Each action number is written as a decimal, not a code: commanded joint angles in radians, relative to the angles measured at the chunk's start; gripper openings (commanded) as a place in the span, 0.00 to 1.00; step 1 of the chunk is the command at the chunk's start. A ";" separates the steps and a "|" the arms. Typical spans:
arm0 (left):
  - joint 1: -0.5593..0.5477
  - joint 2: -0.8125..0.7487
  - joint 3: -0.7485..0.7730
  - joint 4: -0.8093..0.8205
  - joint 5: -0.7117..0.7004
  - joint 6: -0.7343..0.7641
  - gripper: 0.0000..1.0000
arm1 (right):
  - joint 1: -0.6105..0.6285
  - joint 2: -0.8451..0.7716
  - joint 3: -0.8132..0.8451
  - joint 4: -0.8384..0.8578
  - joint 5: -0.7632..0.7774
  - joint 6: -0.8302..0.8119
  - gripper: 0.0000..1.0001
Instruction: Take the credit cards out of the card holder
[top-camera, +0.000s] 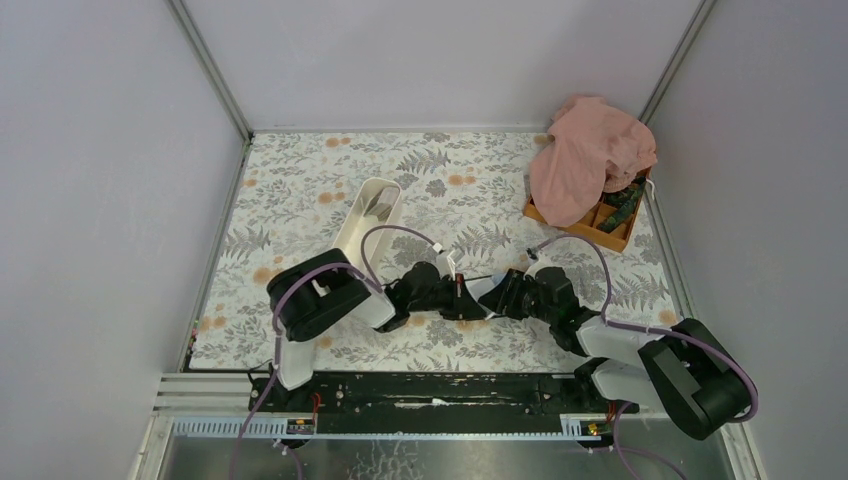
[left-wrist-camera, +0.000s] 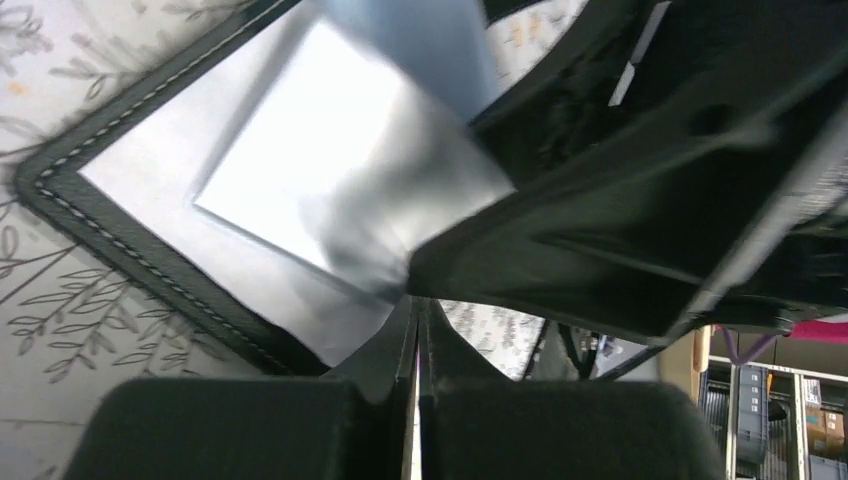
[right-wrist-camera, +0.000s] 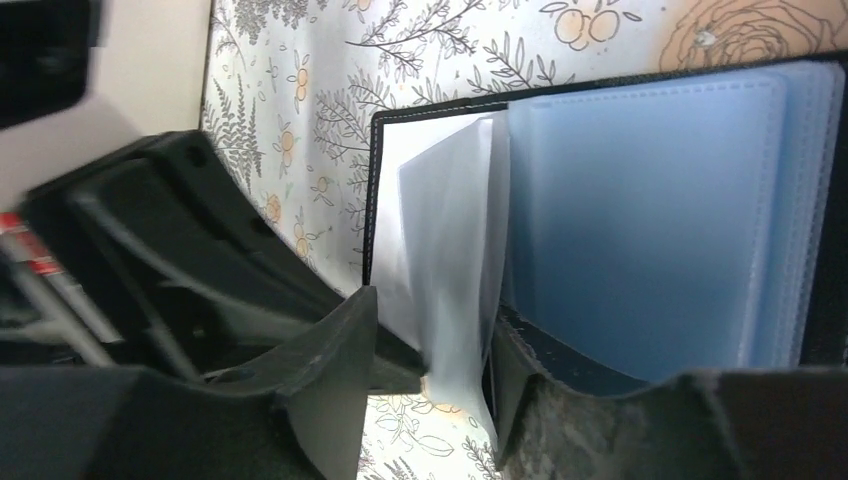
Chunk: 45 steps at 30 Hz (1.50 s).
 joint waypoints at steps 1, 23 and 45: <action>-0.004 0.083 0.025 0.013 0.003 0.002 0.00 | 0.008 -0.017 -0.005 0.027 -0.015 -0.002 0.54; 0.059 0.162 0.006 -0.010 -0.020 0.009 0.00 | 0.007 -0.345 0.010 -0.370 0.115 -0.079 0.62; 0.068 0.168 0.024 -0.025 0.009 0.034 0.00 | 0.004 -0.491 -0.018 -0.506 0.210 -0.052 0.40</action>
